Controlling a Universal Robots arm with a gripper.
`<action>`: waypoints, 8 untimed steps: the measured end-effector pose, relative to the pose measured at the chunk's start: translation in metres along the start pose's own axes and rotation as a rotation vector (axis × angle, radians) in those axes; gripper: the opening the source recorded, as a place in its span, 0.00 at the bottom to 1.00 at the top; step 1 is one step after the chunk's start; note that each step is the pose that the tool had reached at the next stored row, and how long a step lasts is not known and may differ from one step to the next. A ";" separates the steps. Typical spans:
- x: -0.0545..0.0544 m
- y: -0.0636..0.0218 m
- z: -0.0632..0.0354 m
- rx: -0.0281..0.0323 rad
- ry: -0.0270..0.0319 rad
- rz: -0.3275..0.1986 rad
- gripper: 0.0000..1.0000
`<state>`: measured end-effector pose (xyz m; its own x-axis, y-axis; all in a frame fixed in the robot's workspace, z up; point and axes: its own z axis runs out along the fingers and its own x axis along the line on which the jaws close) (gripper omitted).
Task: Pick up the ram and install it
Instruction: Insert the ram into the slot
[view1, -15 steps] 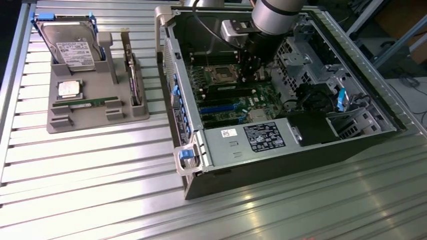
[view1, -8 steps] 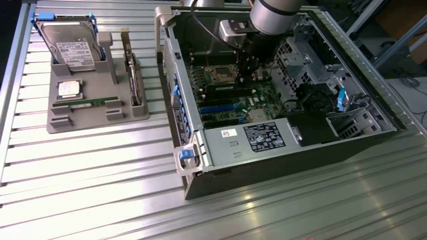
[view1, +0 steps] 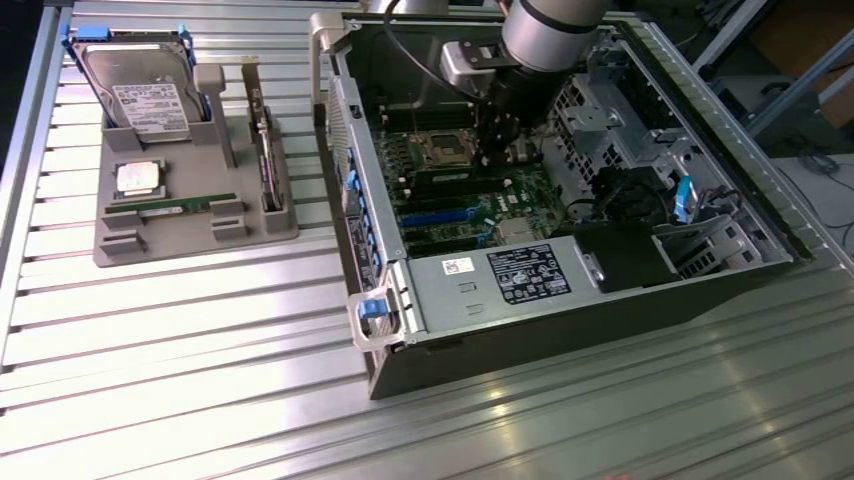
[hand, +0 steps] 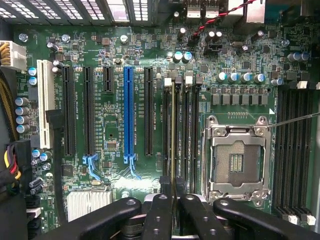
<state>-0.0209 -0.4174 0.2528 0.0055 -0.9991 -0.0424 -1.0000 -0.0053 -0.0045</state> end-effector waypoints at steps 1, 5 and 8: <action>0.000 0.0000 0.0012 0.0001 -0.0002 0.000 0.13; 0.000 0.0000 0.0032 0.0000 0.0000 0.000 0.13; 0.000 0.0000 0.0042 -0.0001 0.0001 0.000 0.13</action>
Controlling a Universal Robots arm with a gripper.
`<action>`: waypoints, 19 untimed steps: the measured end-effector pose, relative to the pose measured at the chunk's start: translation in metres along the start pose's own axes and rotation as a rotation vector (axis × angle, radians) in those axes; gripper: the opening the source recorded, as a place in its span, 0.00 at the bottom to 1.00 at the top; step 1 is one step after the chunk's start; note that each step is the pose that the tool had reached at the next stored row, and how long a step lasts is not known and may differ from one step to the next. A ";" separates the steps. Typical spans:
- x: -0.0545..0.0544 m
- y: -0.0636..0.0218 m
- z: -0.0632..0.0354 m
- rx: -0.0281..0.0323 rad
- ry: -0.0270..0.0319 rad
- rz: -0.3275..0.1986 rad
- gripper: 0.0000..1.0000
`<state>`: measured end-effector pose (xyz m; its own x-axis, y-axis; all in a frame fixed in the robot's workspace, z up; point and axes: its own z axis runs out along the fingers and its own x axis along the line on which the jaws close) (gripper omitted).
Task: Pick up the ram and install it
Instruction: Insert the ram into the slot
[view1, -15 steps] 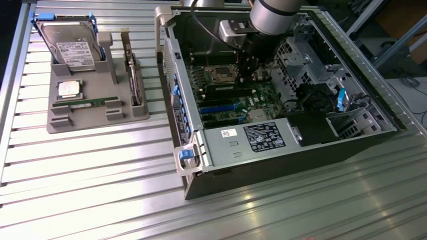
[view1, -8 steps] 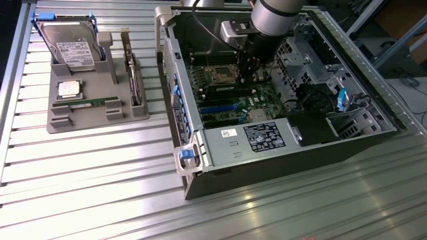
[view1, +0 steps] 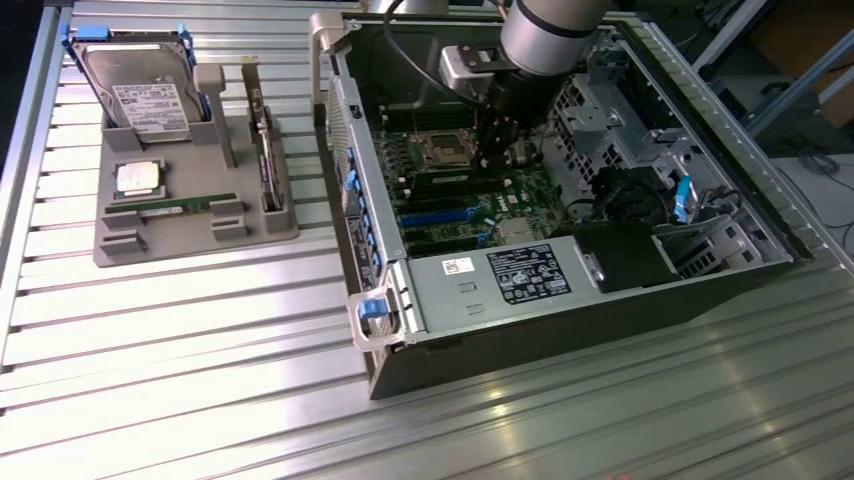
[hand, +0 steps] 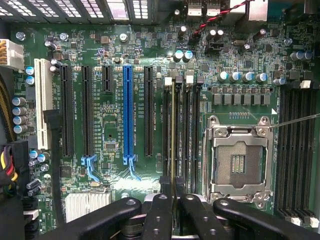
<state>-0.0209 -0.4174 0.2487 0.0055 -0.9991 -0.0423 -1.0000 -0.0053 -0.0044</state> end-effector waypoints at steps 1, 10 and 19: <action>0.000 -0.0004 0.0001 0.0000 -0.0001 0.000 0.13; 0.001 -0.0010 0.0020 0.0001 -0.0003 0.000 0.13; 0.001 -0.0009 0.0048 0.0000 -0.0001 0.000 0.13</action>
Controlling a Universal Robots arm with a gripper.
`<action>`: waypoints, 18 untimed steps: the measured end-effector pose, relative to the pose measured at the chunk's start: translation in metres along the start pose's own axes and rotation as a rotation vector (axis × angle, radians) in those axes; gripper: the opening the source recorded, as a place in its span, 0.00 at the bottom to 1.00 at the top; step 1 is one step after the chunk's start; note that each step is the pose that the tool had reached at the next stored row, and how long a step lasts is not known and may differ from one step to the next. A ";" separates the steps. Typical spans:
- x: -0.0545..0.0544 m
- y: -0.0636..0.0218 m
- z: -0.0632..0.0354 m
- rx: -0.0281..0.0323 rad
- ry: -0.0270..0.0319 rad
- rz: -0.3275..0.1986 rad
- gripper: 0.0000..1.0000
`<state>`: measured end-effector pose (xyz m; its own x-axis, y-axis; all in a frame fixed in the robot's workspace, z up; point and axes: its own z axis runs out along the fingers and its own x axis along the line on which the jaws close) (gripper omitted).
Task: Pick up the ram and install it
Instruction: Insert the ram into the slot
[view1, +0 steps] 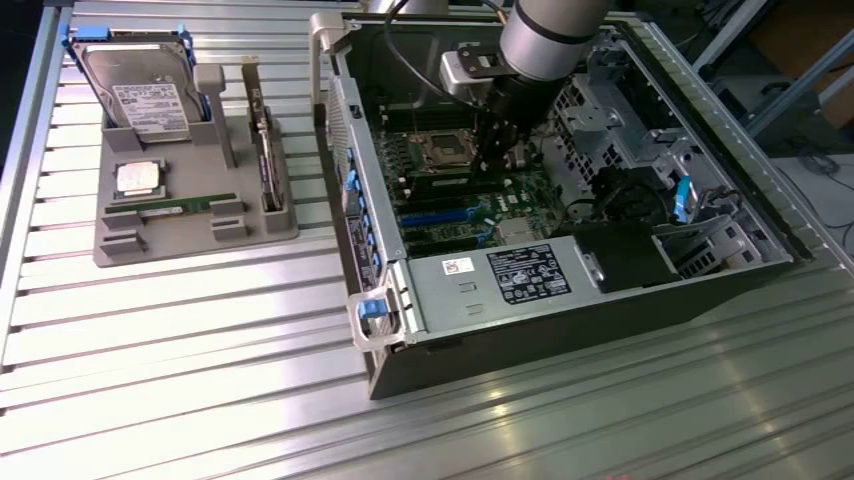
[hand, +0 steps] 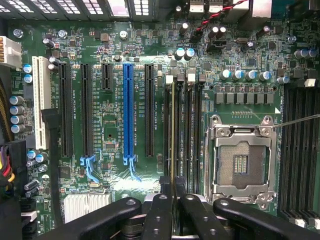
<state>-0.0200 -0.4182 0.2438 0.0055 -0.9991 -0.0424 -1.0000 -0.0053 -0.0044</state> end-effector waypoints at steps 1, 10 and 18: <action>0.000 0.0000 0.0003 0.0000 0.0001 0.000 0.13; 0.000 0.0000 0.0014 0.0000 0.0000 0.000 0.13; 0.001 0.0000 0.0057 0.0001 -0.0001 0.000 0.13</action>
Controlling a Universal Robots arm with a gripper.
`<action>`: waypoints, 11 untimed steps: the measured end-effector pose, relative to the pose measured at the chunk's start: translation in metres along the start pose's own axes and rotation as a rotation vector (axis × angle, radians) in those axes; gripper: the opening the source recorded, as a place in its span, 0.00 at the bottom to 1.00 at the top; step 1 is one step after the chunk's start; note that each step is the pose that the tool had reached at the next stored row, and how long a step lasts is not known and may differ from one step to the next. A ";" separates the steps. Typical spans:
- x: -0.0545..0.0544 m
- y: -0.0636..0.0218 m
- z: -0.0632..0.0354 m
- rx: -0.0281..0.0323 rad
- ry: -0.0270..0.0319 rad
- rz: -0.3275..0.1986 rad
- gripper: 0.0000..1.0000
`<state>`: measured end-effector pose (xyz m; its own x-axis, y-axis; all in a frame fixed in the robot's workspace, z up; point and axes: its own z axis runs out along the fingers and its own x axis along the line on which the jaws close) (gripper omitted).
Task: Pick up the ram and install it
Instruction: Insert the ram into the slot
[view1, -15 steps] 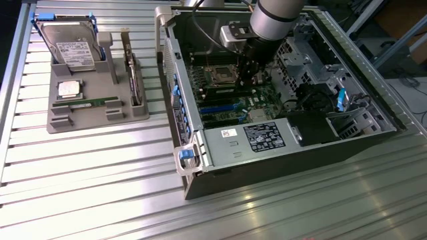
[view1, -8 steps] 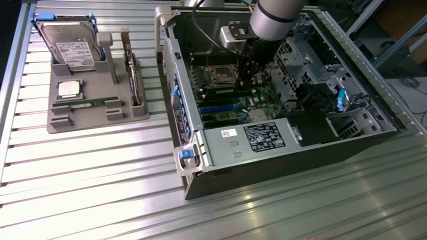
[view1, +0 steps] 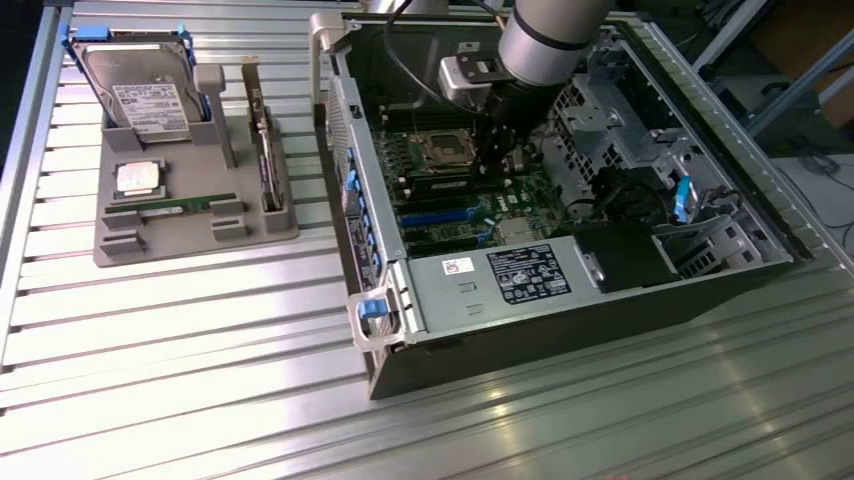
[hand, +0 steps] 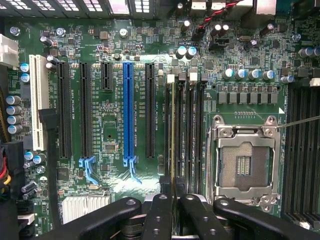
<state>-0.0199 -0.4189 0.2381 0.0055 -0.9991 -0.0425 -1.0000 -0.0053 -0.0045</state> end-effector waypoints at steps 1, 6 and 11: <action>0.000 0.0000 0.0005 0.0000 -0.0001 0.000 0.13; 0.000 0.0002 0.0029 0.0000 0.0001 0.000 0.20; 0.000 0.0002 0.0029 0.0000 0.0000 0.000 0.26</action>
<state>-0.0201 -0.4189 0.2351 0.0055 -0.9991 -0.0424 -1.0000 -0.0053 -0.0045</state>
